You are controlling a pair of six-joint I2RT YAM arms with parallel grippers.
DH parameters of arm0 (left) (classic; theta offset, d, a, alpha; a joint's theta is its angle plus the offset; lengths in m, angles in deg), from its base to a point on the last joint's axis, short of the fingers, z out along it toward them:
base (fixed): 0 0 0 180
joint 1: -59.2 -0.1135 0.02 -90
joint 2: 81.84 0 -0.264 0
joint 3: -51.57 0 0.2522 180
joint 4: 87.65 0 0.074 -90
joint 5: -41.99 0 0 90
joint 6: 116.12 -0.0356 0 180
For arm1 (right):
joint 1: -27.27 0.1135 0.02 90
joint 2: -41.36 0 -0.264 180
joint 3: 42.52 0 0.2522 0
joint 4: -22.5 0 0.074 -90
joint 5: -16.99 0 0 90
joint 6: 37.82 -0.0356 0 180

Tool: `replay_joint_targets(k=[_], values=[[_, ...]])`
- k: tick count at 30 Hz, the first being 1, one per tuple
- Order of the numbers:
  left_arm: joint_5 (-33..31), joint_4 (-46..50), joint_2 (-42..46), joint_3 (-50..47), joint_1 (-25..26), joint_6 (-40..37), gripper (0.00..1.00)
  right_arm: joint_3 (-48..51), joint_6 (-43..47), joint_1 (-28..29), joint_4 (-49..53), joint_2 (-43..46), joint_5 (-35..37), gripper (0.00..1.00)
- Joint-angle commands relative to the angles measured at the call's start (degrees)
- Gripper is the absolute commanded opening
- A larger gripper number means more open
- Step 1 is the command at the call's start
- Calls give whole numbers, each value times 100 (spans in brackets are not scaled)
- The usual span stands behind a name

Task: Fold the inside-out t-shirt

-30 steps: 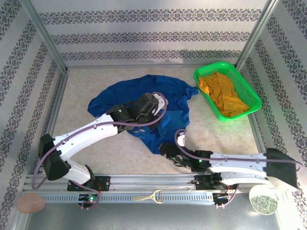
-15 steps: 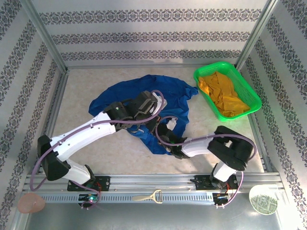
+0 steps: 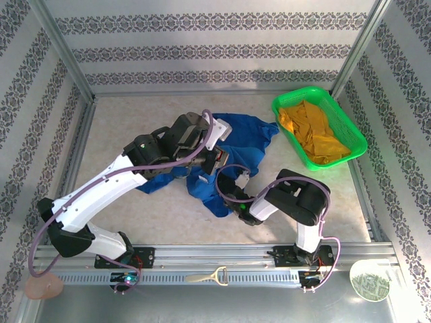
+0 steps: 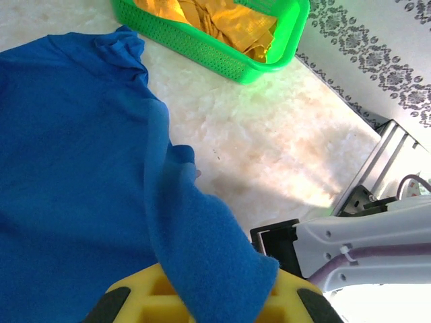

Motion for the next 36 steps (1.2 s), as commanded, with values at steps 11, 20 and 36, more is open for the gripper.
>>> replay_joint_targets(k=[11,20,36], values=[[564,234,-9,14,6,-35,0,-950,555,-149,237,497,-349,0],[1241,-372,84,-173,13,316,0,-1967,112,-522,21,-752,-485,0],[2152,-1722,85,-350,435,1492,0,-3662,15,-1191,400,-1666,-1005,26]])
